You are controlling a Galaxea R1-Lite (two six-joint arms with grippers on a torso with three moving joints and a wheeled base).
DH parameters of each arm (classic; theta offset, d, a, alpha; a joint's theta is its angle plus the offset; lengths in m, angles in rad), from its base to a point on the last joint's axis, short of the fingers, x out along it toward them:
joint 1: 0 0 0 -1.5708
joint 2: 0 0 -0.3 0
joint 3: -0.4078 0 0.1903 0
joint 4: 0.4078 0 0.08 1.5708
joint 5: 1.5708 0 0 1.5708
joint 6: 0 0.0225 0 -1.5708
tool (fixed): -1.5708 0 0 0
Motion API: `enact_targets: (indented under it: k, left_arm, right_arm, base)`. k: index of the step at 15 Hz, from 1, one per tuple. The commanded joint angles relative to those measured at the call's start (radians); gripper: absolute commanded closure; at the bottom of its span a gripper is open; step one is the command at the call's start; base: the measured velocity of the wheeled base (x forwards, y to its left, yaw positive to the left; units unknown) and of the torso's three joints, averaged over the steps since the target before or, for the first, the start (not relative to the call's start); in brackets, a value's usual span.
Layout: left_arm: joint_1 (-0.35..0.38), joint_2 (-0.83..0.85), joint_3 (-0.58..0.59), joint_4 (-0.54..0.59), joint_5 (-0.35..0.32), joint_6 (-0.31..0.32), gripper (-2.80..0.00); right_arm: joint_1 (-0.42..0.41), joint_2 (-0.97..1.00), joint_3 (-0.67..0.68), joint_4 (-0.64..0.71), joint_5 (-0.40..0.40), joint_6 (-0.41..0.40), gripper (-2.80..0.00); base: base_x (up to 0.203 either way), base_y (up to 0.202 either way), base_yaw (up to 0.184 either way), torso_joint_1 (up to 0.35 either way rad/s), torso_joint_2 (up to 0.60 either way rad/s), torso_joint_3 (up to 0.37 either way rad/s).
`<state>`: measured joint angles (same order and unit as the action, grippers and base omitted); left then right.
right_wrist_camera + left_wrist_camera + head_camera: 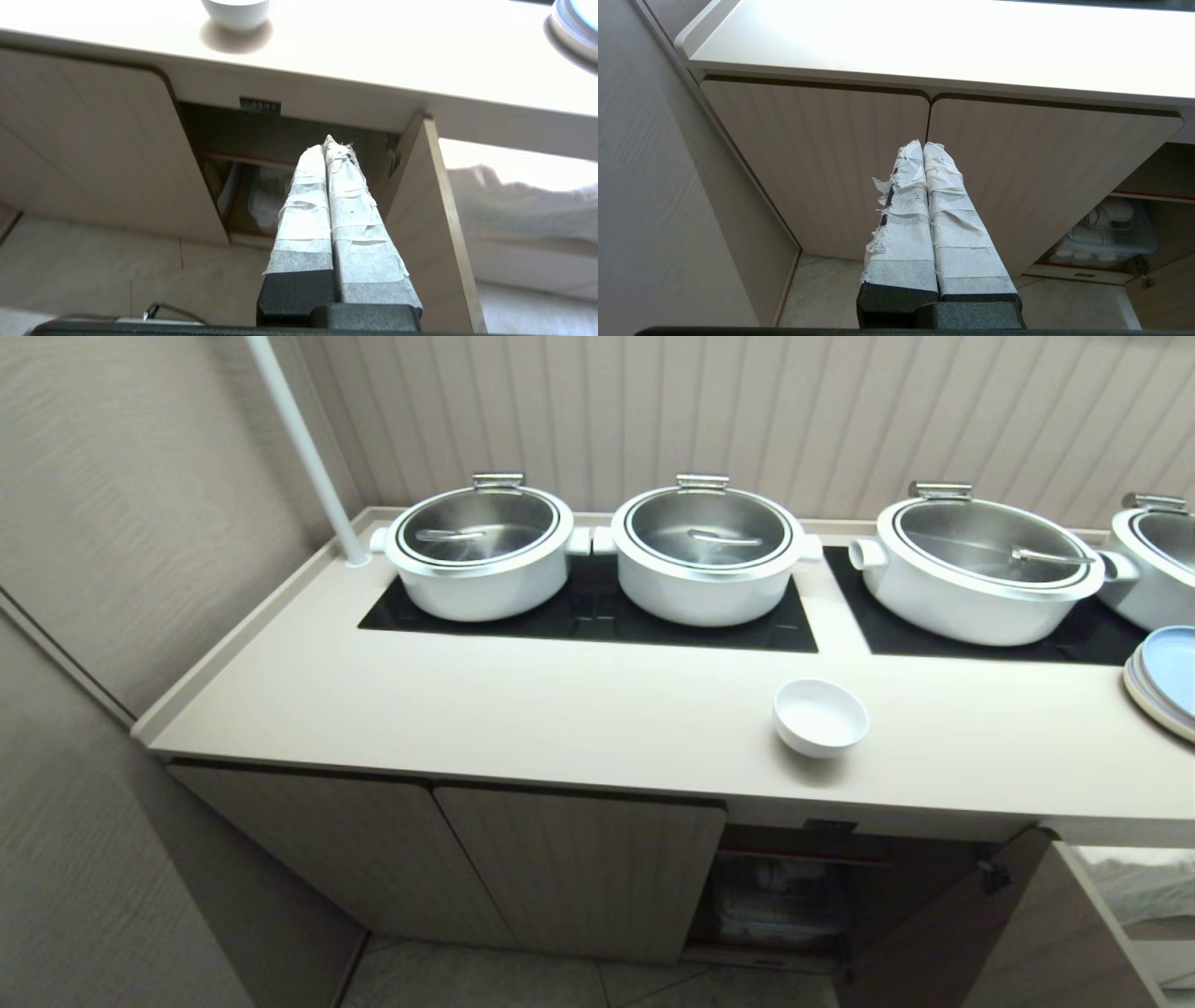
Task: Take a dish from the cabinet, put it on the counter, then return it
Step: Pick up the bowl from the table
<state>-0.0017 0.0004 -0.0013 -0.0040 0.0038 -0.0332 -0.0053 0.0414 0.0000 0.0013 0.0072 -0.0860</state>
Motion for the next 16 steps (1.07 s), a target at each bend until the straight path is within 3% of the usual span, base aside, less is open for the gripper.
enact_targets:
  k: [1, 16]
  left_arm:
    - [0.000, 0.000, 0.000, -0.001, 0.001, -0.001, 0.00]
    - [0.000, 0.000, 0.000, -0.001, 0.001, -0.001, 0.00]
  right_arm:
    - [0.001, -0.041, 0.000, 0.000, 0.000, 0.000, 0.00]
    - [0.001, -0.041, 0.000, 0.000, 0.000, 0.000, 0.00]
  base:
    - [0.000, 0.000, 0.000, 0.000, 0.00, 0.000]
    - [0.000, 0.000, 0.000, 0.000, 0.00, 0.000]
